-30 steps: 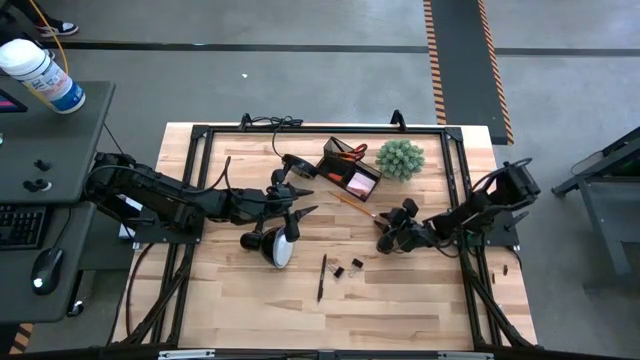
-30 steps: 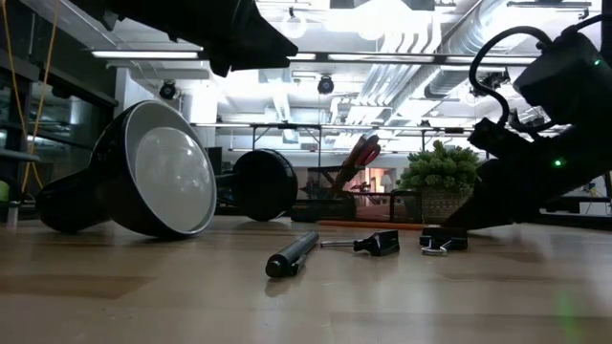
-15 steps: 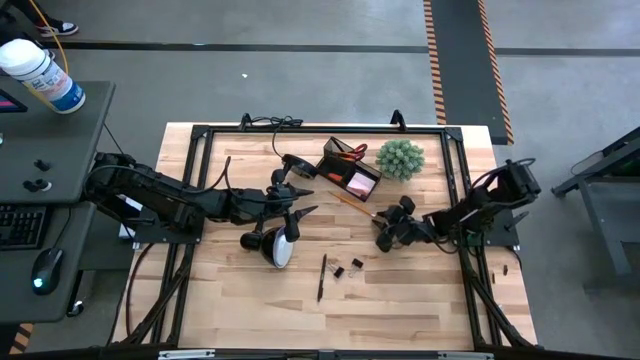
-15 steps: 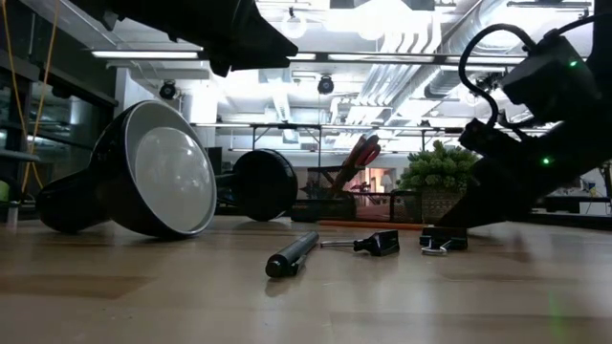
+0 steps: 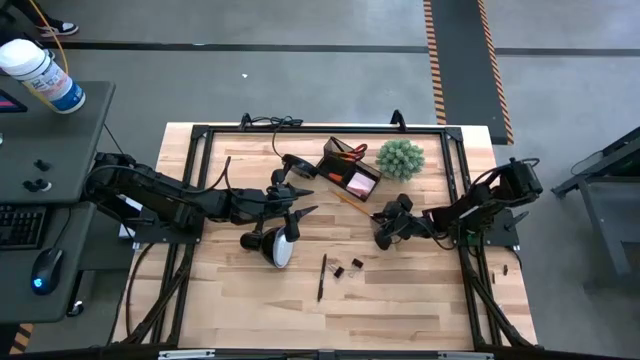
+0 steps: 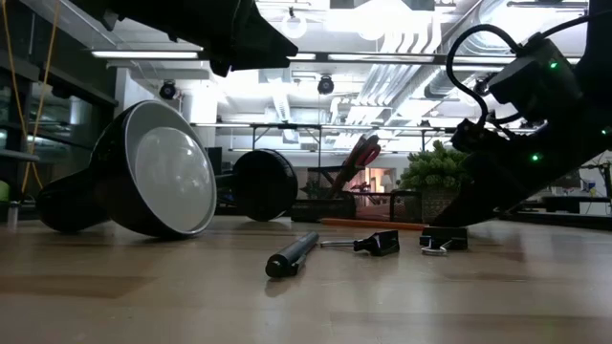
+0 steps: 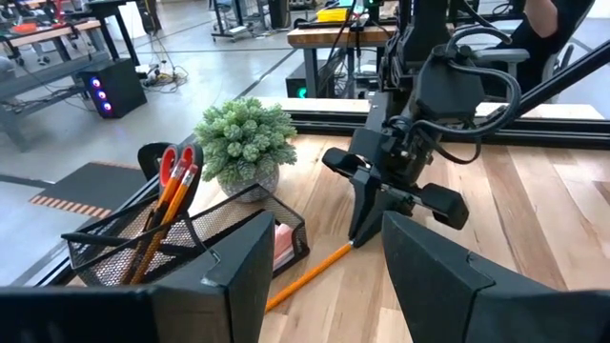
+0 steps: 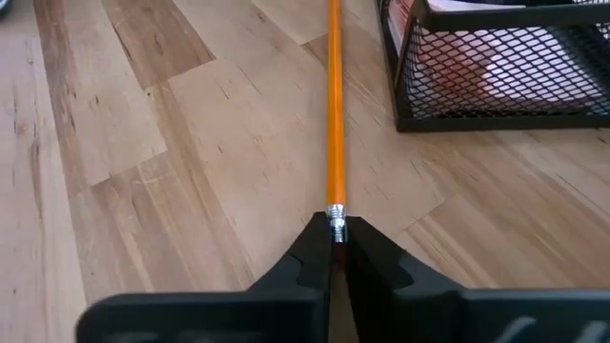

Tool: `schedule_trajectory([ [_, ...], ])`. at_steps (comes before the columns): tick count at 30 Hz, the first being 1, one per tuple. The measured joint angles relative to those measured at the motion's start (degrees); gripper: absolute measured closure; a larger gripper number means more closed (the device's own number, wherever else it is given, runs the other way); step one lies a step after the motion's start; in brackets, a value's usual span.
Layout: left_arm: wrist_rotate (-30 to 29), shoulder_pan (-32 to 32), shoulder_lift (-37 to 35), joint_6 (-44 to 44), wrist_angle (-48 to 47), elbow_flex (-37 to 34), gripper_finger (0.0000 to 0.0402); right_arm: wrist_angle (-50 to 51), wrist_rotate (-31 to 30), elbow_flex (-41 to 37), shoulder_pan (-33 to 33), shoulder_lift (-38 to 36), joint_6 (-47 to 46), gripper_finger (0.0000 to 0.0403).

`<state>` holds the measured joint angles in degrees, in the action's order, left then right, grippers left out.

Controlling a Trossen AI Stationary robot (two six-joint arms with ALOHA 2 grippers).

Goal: Pick and place office supplies into organizer
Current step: Put the orange pencil into the desk organizer

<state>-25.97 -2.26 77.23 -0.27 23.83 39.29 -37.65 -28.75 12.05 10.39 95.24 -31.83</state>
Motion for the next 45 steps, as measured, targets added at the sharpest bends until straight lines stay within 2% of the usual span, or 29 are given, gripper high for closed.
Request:
schedule_trajectory([
  [11, -0.2, 0.0, 0.0, 0.0, 0.0, 0.0, 0.0218, -3.2, 0.7, -0.1, 3.5, -0.8, -0.5, 0.0397],
  [17, -0.5, 0.0, 0.0, 0.0, 0.0, 0.0, 0.0218, -2.6, 0.6, -0.2, 6.8, -4.8, 0.1, 0.0399],
  [31, -3.1, 0.0, 0.0, 0.0, 0.1, 0.0, 0.0218, -0.1, -13.7, -0.1, 13.1, -18.6, 5.7, 0.04],
  [40, -3.2, 0.0, 0.0, 2.5, 4.3, 0.0, 0.0218, -0.6, -24.6, 0.0, 16.4, -27.2, 15.9, 0.04],
  [45, -2.9, 0.0, 0.0, 4.9, 9.4, 0.0, 0.0218, -8.0, -27.9, 0.0, 17.4, -29.4, 26.5, 0.04],
])
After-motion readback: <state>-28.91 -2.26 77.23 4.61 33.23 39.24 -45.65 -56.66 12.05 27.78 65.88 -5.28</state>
